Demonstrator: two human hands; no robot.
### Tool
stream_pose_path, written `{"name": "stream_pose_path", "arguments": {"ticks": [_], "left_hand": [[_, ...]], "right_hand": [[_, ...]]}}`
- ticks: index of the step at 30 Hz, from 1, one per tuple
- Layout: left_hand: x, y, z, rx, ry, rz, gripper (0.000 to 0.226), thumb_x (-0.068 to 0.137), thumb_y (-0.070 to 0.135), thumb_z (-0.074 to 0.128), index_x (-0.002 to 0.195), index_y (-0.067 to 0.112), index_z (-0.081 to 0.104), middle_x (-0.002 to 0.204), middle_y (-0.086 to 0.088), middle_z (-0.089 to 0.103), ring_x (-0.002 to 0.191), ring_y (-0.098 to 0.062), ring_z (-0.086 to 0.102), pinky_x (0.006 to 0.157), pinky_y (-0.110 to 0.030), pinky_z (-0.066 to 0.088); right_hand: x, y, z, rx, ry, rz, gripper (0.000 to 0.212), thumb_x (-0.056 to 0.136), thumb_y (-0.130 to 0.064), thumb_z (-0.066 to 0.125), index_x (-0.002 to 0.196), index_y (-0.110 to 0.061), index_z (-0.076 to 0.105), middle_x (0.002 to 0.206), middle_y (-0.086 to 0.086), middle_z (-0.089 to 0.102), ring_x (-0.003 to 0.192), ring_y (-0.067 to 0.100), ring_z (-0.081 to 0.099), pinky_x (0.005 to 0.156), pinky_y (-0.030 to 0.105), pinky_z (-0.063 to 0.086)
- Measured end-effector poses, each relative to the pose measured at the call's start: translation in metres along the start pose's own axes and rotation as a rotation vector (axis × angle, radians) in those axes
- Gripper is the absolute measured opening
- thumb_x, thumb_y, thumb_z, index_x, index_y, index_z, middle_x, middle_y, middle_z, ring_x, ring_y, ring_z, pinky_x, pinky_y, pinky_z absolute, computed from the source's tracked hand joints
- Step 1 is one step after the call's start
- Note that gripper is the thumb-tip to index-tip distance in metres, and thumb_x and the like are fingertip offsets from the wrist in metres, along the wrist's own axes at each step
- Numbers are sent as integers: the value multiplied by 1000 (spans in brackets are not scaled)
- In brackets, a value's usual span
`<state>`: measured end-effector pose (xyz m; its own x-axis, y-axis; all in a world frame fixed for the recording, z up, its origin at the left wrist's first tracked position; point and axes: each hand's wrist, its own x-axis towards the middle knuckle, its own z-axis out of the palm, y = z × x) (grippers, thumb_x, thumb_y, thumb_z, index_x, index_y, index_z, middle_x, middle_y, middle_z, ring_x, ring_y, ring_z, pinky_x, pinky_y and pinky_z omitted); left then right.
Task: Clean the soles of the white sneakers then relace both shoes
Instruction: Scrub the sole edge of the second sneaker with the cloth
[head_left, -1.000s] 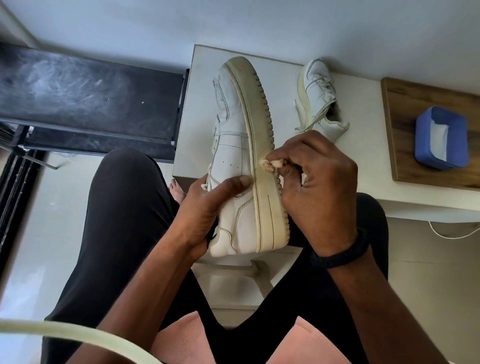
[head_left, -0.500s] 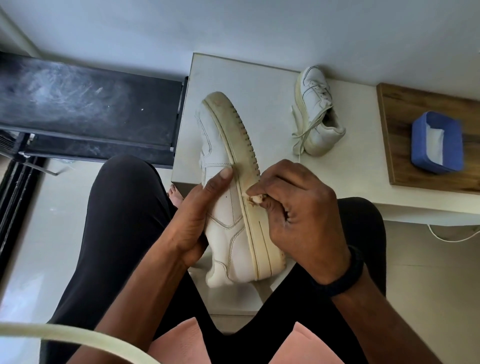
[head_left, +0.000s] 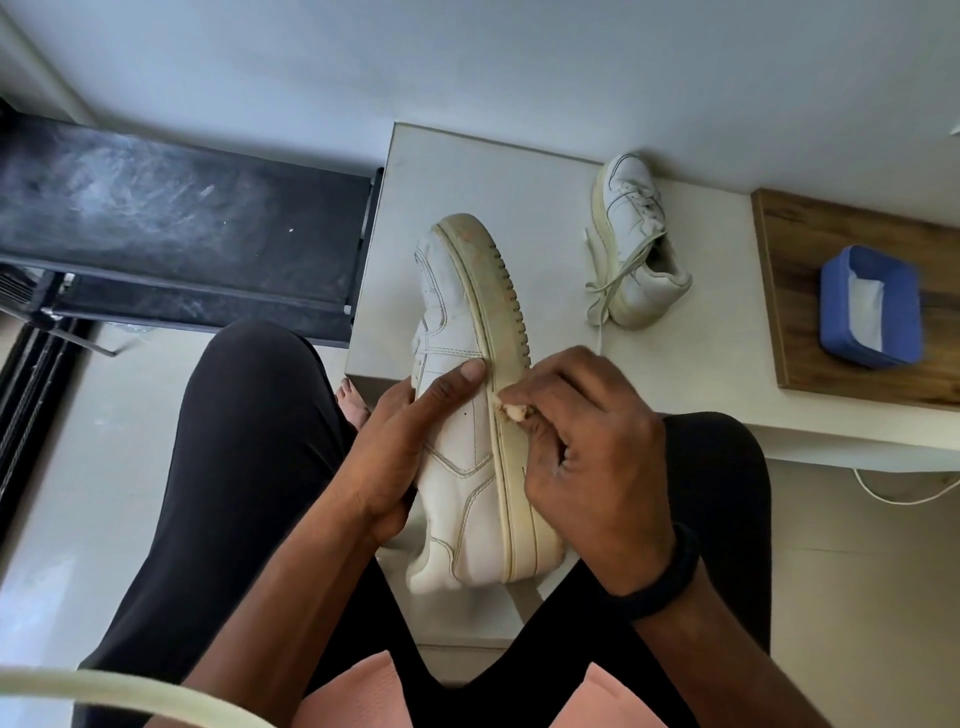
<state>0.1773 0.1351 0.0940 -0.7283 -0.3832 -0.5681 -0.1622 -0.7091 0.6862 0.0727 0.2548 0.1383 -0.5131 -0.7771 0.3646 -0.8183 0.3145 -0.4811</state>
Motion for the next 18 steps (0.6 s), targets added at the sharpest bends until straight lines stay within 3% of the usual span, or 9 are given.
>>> {"name": "stream_pose_path", "arguments": {"ticks": [4, 9, 14, 18], "left_hand": [[-1, 0, 0, -4, -12, 6, 47, 94, 36, 70, 128, 3, 69, 121, -21, 75, 115, -38, 72, 108, -55, 52], [0, 0, 7, 29, -14, 20, 48, 89, 38, 67, 124, 5, 72, 115, -14, 79, 108, -30, 76, 98, -43, 59], [-2, 0, 4, 12, -13, 8, 48, 90, 39, 65, 123, 4, 72, 116, -16, 78, 108, -32, 76, 100, -45, 57], [-3, 0, 2, 24, -1, 15, 44, 93, 36, 65, 121, 3, 73, 113, -17, 79, 107, -34, 76, 101, -48, 57]], "right_hand": [[-2, -1, -1, 2, -86, -94, 14, 85, 1, 62, 86, -6, 74, 89, 5, 64, 82, 24, 61, 71, 38, 56], [16, 12, -7, -36, 41, -1, 16, 80, 7, 71, 87, -7, 74, 90, 4, 65, 82, 20, 63, 71, 30, 55], [16, 9, -4, -45, 45, 1, 18, 79, 7, 73, 90, -8, 74, 91, 4, 65, 83, 18, 63, 73, 24, 54], [9, 3, -2, -22, -51, -82, 16, 81, 8, 65, 87, -5, 73, 88, 7, 63, 82, 22, 62, 72, 33, 55]]}}
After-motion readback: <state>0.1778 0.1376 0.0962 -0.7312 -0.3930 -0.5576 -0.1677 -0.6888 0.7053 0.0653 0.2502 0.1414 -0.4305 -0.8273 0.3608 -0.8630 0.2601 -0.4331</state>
